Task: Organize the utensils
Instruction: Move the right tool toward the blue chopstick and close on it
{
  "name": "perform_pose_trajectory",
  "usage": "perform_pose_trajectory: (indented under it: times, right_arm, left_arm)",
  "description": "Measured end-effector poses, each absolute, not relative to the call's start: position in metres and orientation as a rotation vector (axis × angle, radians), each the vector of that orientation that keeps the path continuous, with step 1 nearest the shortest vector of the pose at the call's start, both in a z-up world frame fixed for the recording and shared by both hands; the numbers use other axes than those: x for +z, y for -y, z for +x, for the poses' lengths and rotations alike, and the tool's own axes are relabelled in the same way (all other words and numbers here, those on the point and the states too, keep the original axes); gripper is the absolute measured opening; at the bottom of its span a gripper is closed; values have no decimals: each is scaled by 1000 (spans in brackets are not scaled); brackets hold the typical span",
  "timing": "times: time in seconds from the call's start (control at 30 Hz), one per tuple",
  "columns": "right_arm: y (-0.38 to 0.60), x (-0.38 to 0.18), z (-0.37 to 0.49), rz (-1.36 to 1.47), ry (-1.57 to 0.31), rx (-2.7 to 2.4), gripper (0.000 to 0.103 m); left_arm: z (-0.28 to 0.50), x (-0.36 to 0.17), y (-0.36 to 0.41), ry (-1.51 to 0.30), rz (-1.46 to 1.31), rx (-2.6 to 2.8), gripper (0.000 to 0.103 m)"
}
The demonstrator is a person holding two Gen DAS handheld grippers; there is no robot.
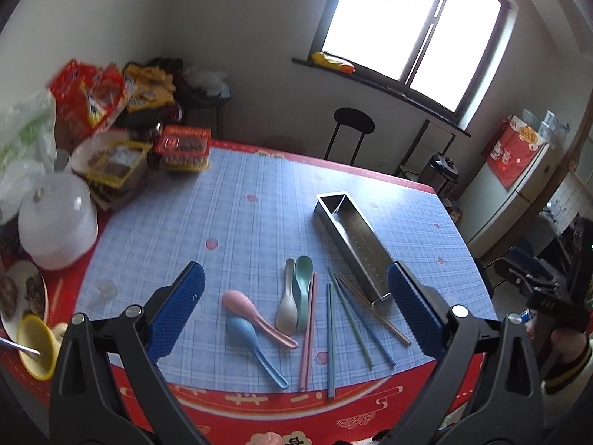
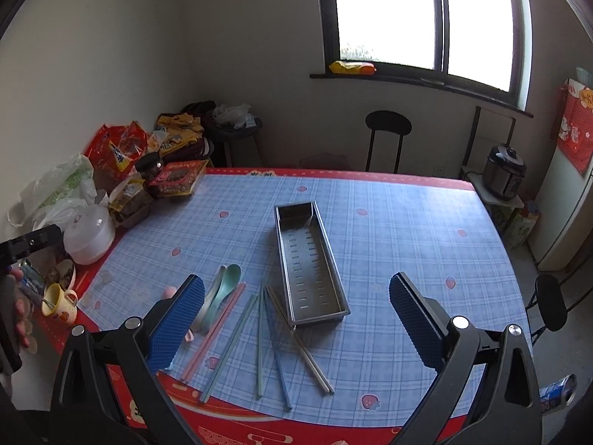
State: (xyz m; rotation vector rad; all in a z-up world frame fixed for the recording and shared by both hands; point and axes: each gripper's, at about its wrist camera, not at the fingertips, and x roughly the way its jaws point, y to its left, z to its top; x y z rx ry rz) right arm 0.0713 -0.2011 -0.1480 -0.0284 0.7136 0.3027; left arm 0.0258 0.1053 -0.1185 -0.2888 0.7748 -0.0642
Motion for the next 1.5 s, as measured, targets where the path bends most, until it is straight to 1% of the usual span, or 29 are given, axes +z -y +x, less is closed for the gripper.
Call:
perform_pose_trajectory:
  times: [0.2, 0.33, 0.53, 0.6, 0.7, 0.8, 0.83, 0.87, 0.9, 0.97, 1.0, 1.07, 1.1, 1.17, 1.2, 1.23, 1.27, 1.33, 1.5]
  right_arm:
    - [188, -218, 82, 35, -852, 339, 98]
    - [179, -252, 87, 67, -922, 336, 98]
    - [175, -285, 90, -20, -1003, 273, 98]
    - [182, -296, 91, -1, -1039, 283, 98]
    - [191, -307, 94, 13, -1067, 273, 98]
    - [198, -315, 96, -30, -1080, 286, 96]
    - [200, -318, 97, -35, -1081, 297, 91]
    - [202, -320, 99, -36, -1082, 307, 80]
    - [203, -323, 102, -37, -1089, 317, 74]
    - [201, -329, 107, -40, -1097, 364, 58]
    - [200, -332, 110, -38, -1104, 397, 54]
    - [194, -337, 114, -40, -1117, 476, 39]
    - [189, -339, 115, -52, -1115, 518, 36]
    - [179, -344, 117, -93, -1108, 575, 24]
    - [176, -348, 120, -108, -1114, 593, 22]
    - [173, -353, 123, -116, -1124, 606, 19]
    - [171, -356, 125, -119, -1130, 617, 17]
    - [168, -360, 129, -125, -1131, 650, 15]
    - [161, -370, 136, -166, -1134, 690, 14]
  left_arm:
    - [21, -176, -131, -825, -257, 25, 98]
    - [21, -212, -139, -880, -208, 36, 98]
    - [32, -271, -140, -977, -172, -24, 98]
    - [36, -286, -136, -1018, -154, -51, 98]
    - [37, -295, -132, -1018, -147, -47, 98]
    - [43, -304, -129, -1073, -148, -30, 98]
    - [44, -306, -128, -1083, -149, -26, 97]
    - [43, -306, -127, -1083, -156, -21, 97]
    - [43, -306, -127, -1080, -165, -12, 97]
    - [39, -305, -125, -1076, -180, 34, 97]
    - [37, -304, -124, -1081, -192, 69, 97]
    - [32, -303, -124, -1090, -247, 124, 97]
    - [30, -302, -122, -1087, -276, 136, 97]
    - [25, -301, -116, -1083, -277, 195, 96]
    - [23, -301, -113, -1087, -269, 232, 95]
    - [21, -300, -110, -1095, -273, 261, 92]
    - [19, -301, -108, -1100, -288, 276, 83]
    - [13, -301, -103, -1115, -302, 302, 74]
    - [-6, -303, -91, -1130, -310, 333, 68]
